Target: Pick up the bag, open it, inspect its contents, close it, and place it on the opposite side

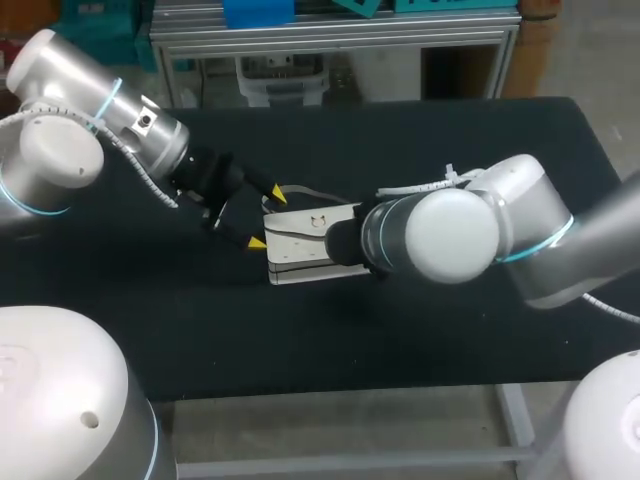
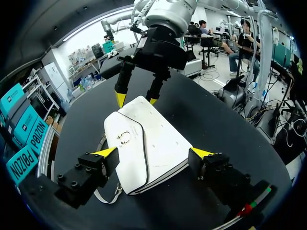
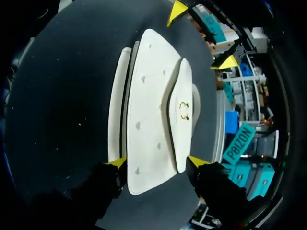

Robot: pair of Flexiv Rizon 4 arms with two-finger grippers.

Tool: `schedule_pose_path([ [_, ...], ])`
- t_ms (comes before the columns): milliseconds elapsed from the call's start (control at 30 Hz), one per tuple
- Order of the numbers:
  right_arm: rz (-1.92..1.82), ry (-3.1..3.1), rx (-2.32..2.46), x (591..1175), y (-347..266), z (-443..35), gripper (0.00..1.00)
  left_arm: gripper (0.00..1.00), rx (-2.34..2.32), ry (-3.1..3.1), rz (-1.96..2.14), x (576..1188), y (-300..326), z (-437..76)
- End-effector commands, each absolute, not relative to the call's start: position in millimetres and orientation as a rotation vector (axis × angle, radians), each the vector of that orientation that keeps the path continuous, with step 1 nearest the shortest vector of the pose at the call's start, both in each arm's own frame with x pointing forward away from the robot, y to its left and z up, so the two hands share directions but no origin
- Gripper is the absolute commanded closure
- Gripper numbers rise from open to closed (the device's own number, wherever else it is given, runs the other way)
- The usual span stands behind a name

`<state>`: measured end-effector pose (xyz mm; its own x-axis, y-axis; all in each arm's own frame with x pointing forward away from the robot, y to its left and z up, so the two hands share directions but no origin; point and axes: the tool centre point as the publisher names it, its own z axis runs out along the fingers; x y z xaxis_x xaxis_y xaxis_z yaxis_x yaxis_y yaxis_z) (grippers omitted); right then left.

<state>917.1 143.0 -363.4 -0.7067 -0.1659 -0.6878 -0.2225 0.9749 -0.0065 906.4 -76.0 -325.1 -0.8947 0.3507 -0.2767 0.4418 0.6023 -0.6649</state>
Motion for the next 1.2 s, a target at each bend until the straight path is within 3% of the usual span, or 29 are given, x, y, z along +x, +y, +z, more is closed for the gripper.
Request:
schedule_pose_path([
  [33, 0.12, 2.252, -0.255, 918, 144, -371, 0.56, 0.0, 0.683, 2.709, -1.179, 909, -77, -329],
  [167, 0.129, 2.246, -0.253, 915, 144, -373, 0.76, 0.0, 0.691, 2.717, -1.174, 909, -78, -330],
  [267, 0.131, 2.246, -0.25, 912, 143, -376, 0.85, 0.0, 0.697, 2.721, -1.174, 909, -79, -331],
  [333, 0.132, 2.247, -0.247, 909, 142, -378, 1.0, 0.0, 0.71, 2.726, -1.175, 909, -80, -332],
  [1033, 0.114, 2.235, -0.174, 887, 149, -384, 1.0, 0.0, 0.88, 2.408, -1.182, 899, -93, -321],
  [1200, 0.114, 2.235, -0.174, 887, 149, -384, 1.0, 0.17, 0.927, 2.301, -1.124, 900, -97, -323],
])
